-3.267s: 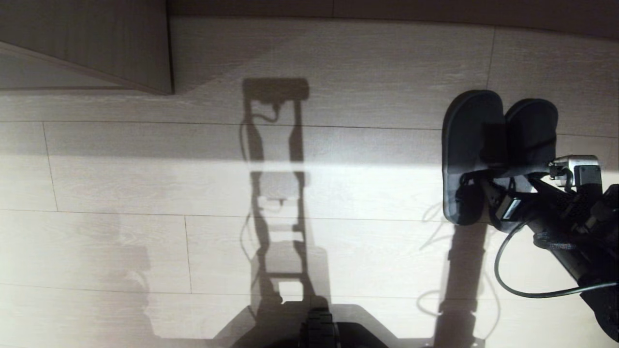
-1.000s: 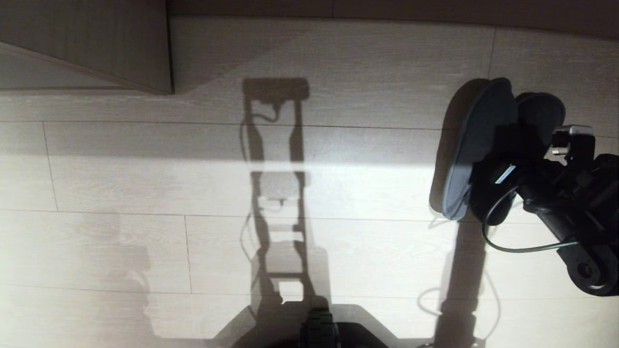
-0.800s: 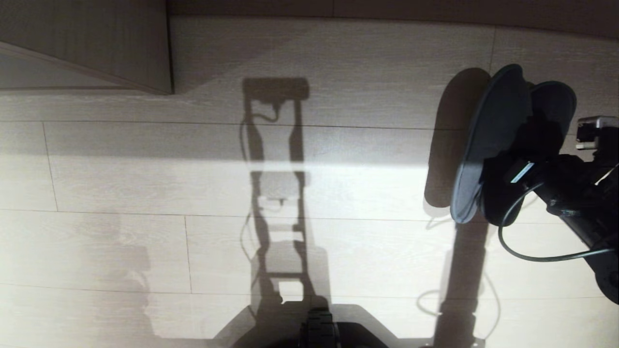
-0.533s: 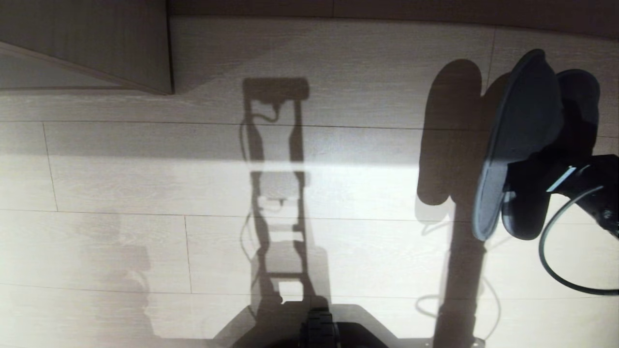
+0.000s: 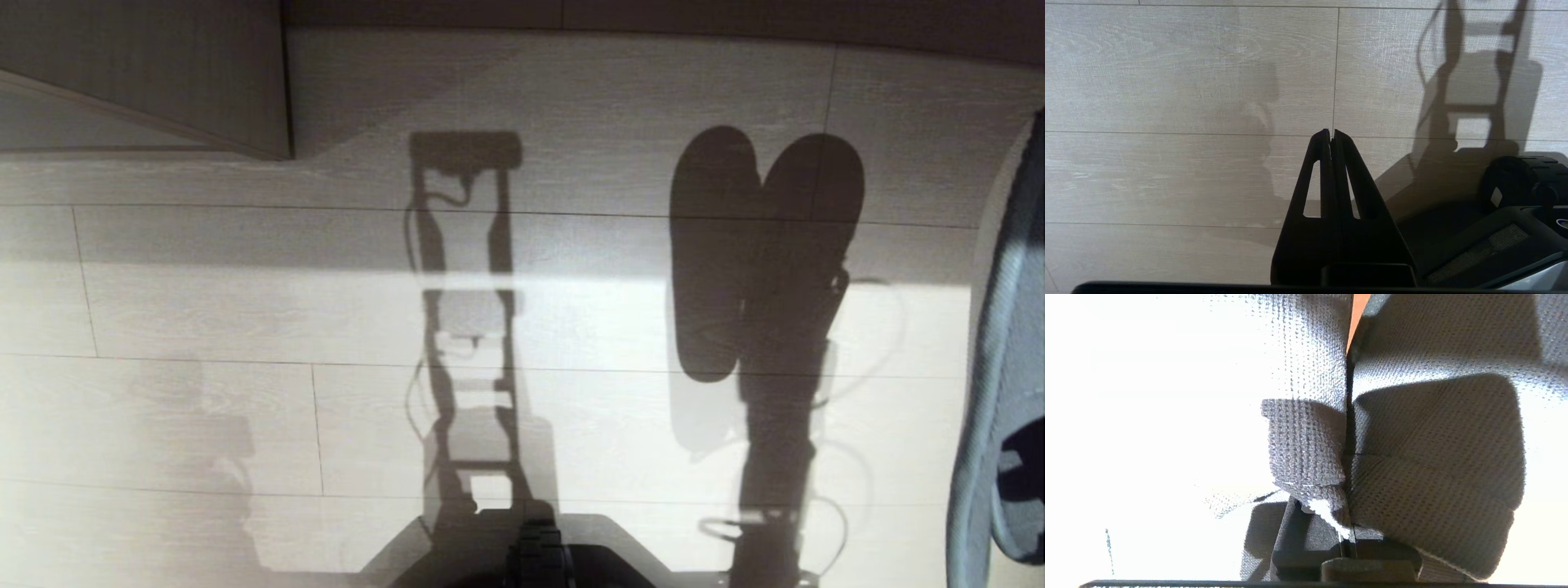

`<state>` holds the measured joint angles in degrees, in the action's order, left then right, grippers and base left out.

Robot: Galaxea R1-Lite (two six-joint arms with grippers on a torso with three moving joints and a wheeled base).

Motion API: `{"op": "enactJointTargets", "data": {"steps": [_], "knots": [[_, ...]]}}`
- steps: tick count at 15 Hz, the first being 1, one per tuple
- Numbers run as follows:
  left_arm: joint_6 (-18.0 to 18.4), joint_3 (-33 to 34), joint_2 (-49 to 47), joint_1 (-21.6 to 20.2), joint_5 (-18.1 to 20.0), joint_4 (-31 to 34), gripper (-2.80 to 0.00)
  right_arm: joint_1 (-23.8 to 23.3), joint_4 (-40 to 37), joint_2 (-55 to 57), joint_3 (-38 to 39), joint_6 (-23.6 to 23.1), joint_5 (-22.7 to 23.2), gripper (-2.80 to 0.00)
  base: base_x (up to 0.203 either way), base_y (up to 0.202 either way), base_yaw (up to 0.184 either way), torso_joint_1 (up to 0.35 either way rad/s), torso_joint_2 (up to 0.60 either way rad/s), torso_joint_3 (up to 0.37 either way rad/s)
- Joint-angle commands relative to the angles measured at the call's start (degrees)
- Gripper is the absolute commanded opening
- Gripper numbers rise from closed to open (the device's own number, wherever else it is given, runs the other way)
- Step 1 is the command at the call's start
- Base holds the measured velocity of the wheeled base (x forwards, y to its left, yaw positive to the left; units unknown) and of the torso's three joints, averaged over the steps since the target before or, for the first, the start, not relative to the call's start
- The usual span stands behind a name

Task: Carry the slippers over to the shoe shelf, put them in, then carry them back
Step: Place the slippers into the shoe cabinet

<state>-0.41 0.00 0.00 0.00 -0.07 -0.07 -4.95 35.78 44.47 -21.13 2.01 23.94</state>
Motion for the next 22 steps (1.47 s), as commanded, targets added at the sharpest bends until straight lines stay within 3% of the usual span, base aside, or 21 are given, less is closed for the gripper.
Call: {"op": "enactJointTargets", "data": {"steps": [1, 7, 17, 22], "knots": [[0.0, 0.0, 0.1, -0.1, 0.0, 0.0, -2.80, 0.2, -8.6, -13.3, 0.5, -0.7, 0.7, -2.80, 0.000, 0.000, 0.000, 0.000, 0.00, 0.000], [0.0, 0.0, 0.1, 0.0, 0.0, 0.0, -2.80, 6.4, -30.6, -31.7, 0.3, -3.0, 0.1, -2.80, 0.000, 0.000, 0.000, 0.000, 0.00, 0.000], [-0.2, 0.0, 0.1, -0.1, 0.0, 0.0, -2.80, 5.7, -31.8, -44.4, 18.7, -3.0, -17.4, -2.80, 0.000, 0.000, 0.000, 0.000, 0.00, 0.000], [-0.2, 0.1, 0.1, 0.0, 0.0, 0.0, -2.80, 5.7, -32.8, -44.5, 19.8, -3.5, -20.8, -2.80, 0.000, 0.000, 0.000, 0.000, 0.00, 0.000]]}}
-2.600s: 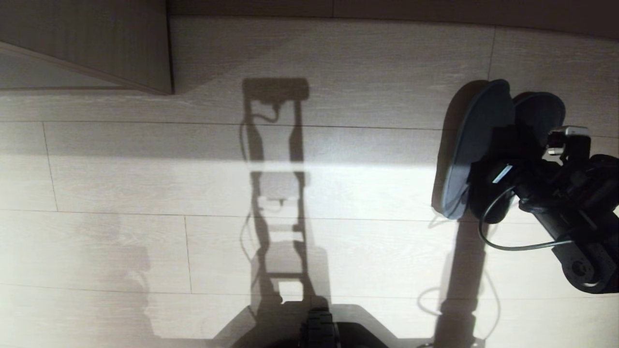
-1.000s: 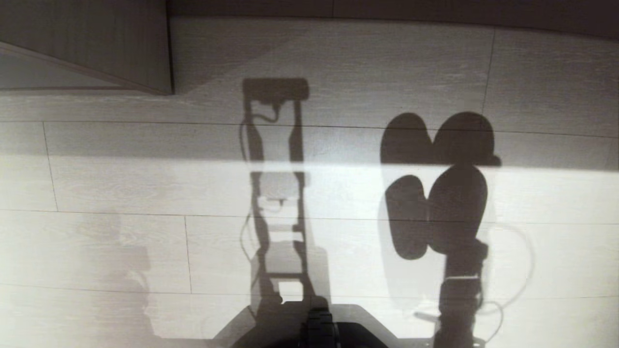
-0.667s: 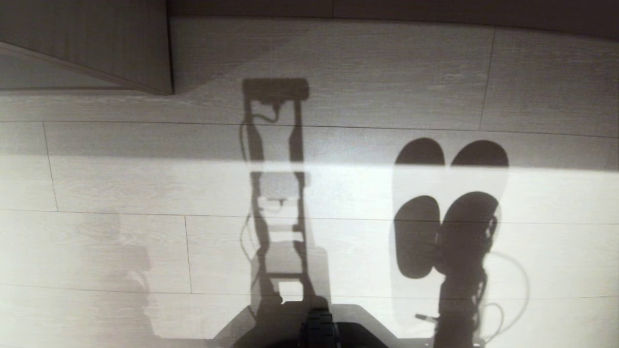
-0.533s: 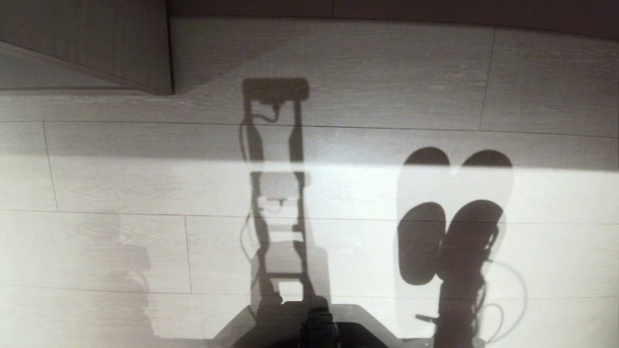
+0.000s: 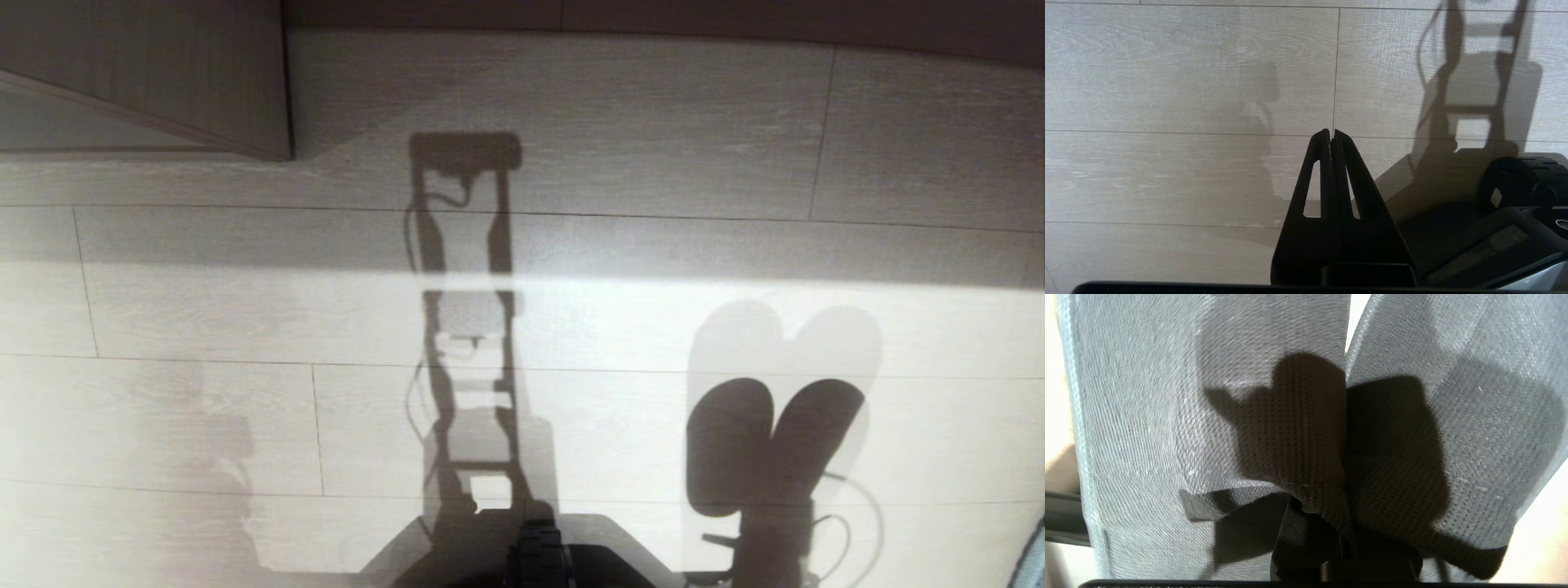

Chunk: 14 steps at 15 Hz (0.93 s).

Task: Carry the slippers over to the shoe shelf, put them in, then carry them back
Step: Place the slippers into the shoe cabinet

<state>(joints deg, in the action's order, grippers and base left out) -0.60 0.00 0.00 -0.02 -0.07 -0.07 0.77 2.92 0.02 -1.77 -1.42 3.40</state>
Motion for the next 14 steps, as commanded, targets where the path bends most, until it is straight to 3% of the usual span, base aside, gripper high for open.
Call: {"op": "enactJointTargets", "data": {"steps": [1, 9, 14], "knots": [[0.0, 0.0, 0.1, -0.1, 0.0, 0.0, -2.80, 0.0, -0.3, 0.0, 0.7, -0.2, -2.2, -2.80, 0.000, 0.000, 0.000, 0.000, 0.00, 0.000], [0.0, 0.0, 0.0, 0.0, 0.0, 0.0, -2.80, 0.0, -2.9, 0.0, 1.8, -2.2, -3.1, -2.80, 0.000, 0.000, 0.000, 0.001, 0.00, 0.005], [-0.1, 0.0, 0.0, -0.1, 0.0, 0.0, -2.80, 0.0, -2.9, 0.1, 1.8, -2.8, -2.7, -2.80, 0.000, 0.000, 0.000, 0.003, 0.00, 0.172]]}}
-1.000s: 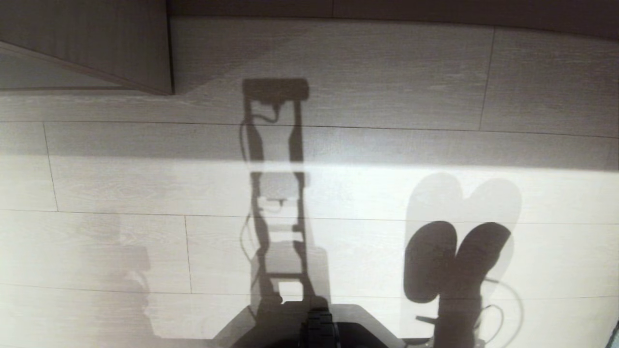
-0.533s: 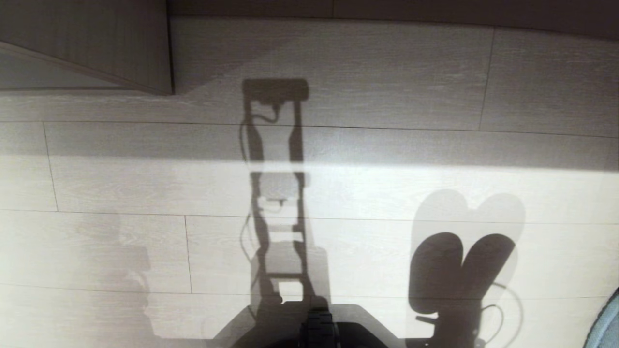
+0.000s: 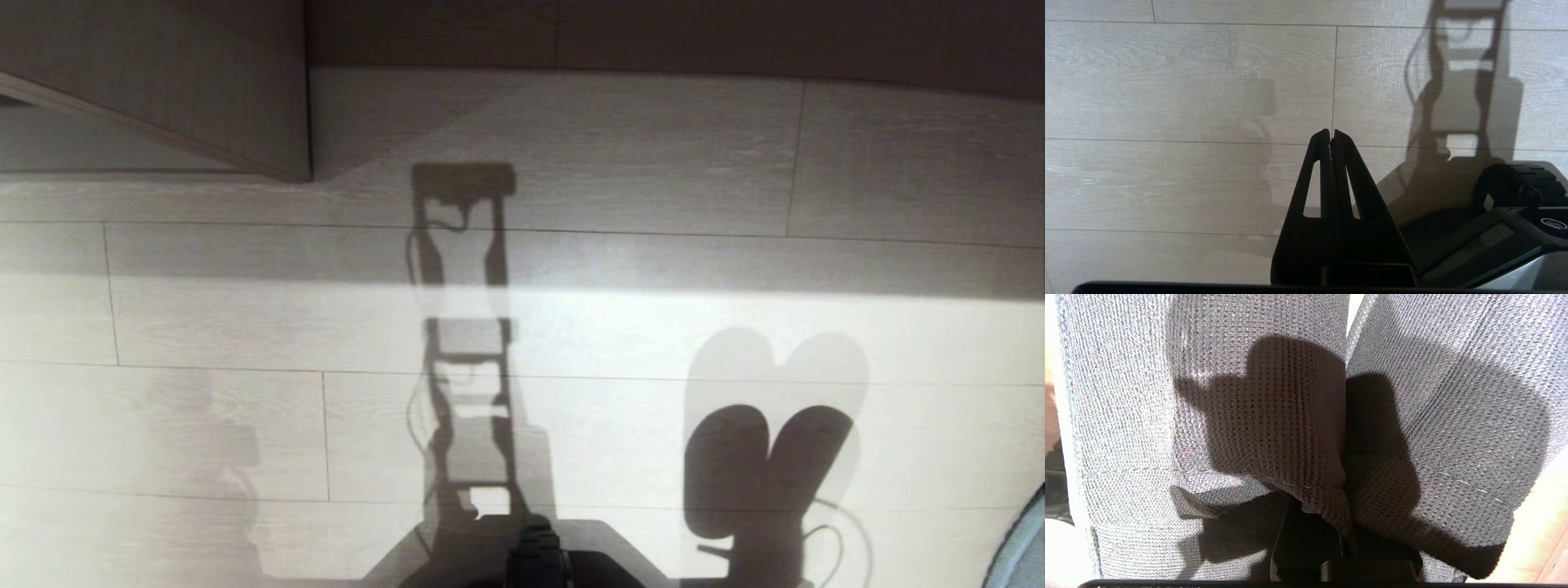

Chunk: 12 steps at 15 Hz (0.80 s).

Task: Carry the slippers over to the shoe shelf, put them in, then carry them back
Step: Place the slippers into the shoe cabinet

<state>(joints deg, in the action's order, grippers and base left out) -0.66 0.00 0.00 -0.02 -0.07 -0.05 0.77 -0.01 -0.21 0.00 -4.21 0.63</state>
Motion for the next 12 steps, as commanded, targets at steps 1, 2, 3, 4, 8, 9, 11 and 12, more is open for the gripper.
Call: {"op": "enactJointTargets", "data": {"steps": [1, 2, 3, 4, 8, 9, 11, 12], "knots": [[0.0, 0.0, 0.0, 0.0, 0.0, 0.0, -2.80, 0.0, 0.1, 0.3, 0.0, -0.2, 0.1, -2.80, 0.000, 0.000, 0.000, -0.002, 0.00, 0.199], [0.0, 0.0, 0.0, 0.0, 0.0, 0.0, -2.80, 0.0, 0.1, 0.2, 0.0, -0.2, 0.1, -2.80, 0.000, 0.000, 0.000, 0.006, 0.00, 0.196], [0.0, 0.0, 0.0, 0.0, 0.0, 0.0, -2.80, 0.0, 0.1, 0.3, 0.0, -0.2, 0.1, -2.80, 0.000, 0.000, 0.000, 0.002, 0.00, 0.207], [0.0, 0.1, 0.0, 0.0, 0.0, 0.0, -2.80, 0.0, 0.1, 0.3, 0.0, -0.2, 0.1, -2.80, 0.000, 0.000, 0.000, 0.005, 0.00, 0.204], [0.0, 0.1, 0.0, 0.0, 0.0, 0.0, -2.80, 0.0, 0.1, 0.3, 0.0, -0.2, 0.1, -2.80, 0.000, 0.000, 0.000, 0.001, 0.00, 0.200], [0.0, 0.0, 0.0, -0.1, 0.0, 0.0, -2.80, 0.0, 0.1, 0.3, 0.0, -0.2, 0.1, -2.80, 0.000, 0.000, 0.000, 0.002, 0.00, 0.204], [0.0, 0.0, 0.0, 0.0, 0.0, 0.0, -2.80, 0.0, 0.1, 0.3, 0.0, -0.2, 0.1, -2.80, 0.000, 0.000, 0.000, 0.002, 0.00, 0.196], [0.0, 0.0, 0.0, 0.0, 0.0, 0.0, -2.80, 0.0, 0.1, 0.3, 0.0, -0.2, 0.1, -2.80, 0.000, 0.000, 0.000, -0.002, 0.01, 0.199]]}}
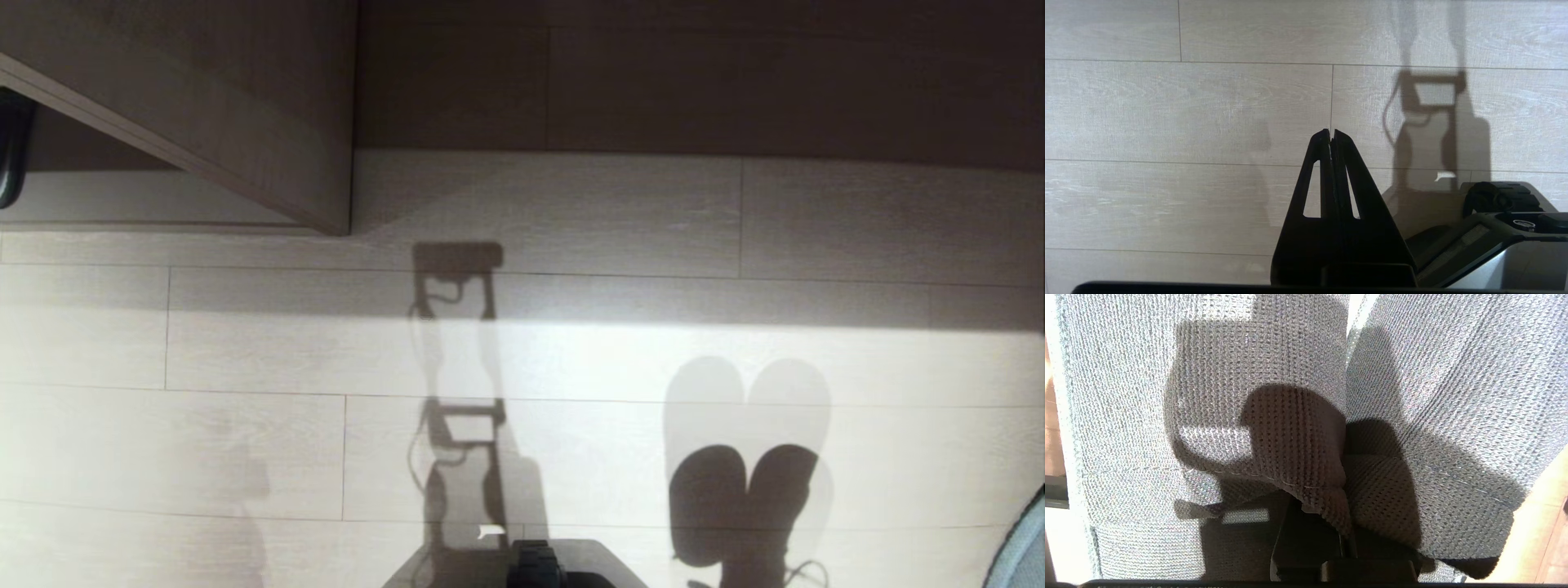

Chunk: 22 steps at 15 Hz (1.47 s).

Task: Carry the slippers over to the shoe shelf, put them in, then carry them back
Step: Place the slippers into the shoe cabinet

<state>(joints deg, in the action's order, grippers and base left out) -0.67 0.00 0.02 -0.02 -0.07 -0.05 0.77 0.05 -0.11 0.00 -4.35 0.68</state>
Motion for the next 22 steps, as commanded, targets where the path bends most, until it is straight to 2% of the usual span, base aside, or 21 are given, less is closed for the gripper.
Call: {"op": "enactJointTargets", "data": {"steps": [1, 18, 21, 22], "knots": [[0.0, 0.0, 0.0, -0.1, 0.0, 0.0, -2.80, 0.0, 0.0, 0.2, 0.0, 0.0, 0.0, -2.80, 0.000, 0.000, 0.000, 0.002, 0.00, 0.202], [-0.2, 0.0, 0.0, 0.0, 0.0, 0.0, -2.80, 0.0, 0.0, 0.2, 0.0, 0.2, -0.5, -2.80, 0.000, 0.000, 0.000, 0.001, 0.00, 0.203], [-0.4, 0.0, 0.0, 0.0, -0.1, 0.0, -2.80, 0.0, 0.0, 0.2, 0.0, 1.3, -0.9, -2.80, 0.000, 0.000, 0.000, 0.003, 0.00, 0.200], [-0.4, 0.0, 0.0, -0.1, -0.1, 0.0, -2.80, 0.0, 0.0, 0.2, 0.0, 3.3, -1.5, -2.80, 0.000, 0.000, 0.000, 0.006, 0.00, 0.203]]}}
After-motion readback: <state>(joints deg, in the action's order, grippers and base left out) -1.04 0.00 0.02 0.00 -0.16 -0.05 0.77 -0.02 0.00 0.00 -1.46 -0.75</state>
